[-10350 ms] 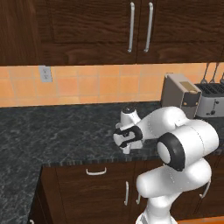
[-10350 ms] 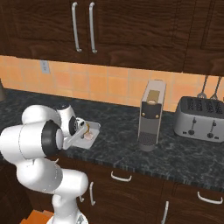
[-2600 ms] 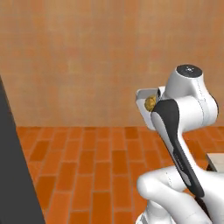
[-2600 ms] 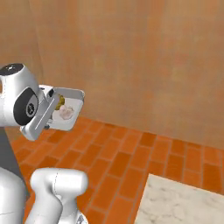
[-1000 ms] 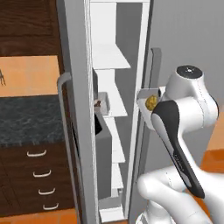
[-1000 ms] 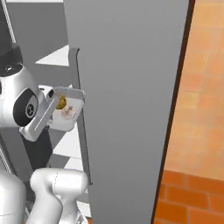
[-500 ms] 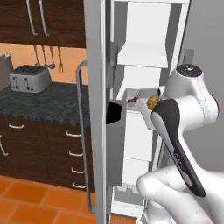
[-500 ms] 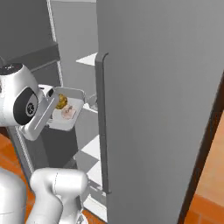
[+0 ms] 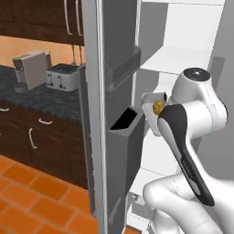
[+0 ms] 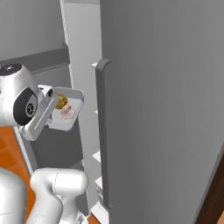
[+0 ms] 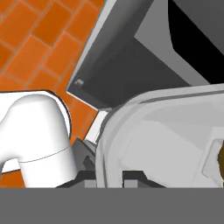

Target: Take the meat container that has the chicken drumstick and place it on the second highest rack of the freezer. Then take the vegetable container that has the garlic and squash and place it on the highest rack of the freezer.

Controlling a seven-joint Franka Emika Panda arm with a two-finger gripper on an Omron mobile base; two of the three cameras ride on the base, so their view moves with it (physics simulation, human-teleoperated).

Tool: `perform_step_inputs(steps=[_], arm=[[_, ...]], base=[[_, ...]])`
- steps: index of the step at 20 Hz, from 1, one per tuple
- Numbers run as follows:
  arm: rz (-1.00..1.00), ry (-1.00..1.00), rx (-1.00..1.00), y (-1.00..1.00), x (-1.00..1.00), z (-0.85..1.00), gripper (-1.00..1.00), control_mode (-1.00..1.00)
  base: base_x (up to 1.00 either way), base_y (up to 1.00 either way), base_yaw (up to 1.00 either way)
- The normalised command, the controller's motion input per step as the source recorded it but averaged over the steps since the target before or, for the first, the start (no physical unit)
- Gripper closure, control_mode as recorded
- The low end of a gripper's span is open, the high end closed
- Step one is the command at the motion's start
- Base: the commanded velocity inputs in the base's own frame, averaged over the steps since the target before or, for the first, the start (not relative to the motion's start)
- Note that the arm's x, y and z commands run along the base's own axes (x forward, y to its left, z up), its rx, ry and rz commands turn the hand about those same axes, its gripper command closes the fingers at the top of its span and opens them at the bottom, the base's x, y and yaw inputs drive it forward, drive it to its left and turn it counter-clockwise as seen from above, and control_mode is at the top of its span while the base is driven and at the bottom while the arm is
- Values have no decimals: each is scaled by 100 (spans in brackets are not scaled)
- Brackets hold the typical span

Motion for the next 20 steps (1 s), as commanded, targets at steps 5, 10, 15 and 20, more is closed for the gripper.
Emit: perform_step_inputs(steps=[5, 10, 15, 20], arm=[[0, 0, 0, 0, 0, 0, 100, 100], [0, 0, 0, 0, 0, 0, 100, 100], [-11, -35, 9, -41, 7, 74, 100, -100], [-22, -16, 11, -12, 87, 61, 100, -100]], base=[[-17, -48, 21], [2, -40, 2], [0, 0, 0], [0, 0, 0]])
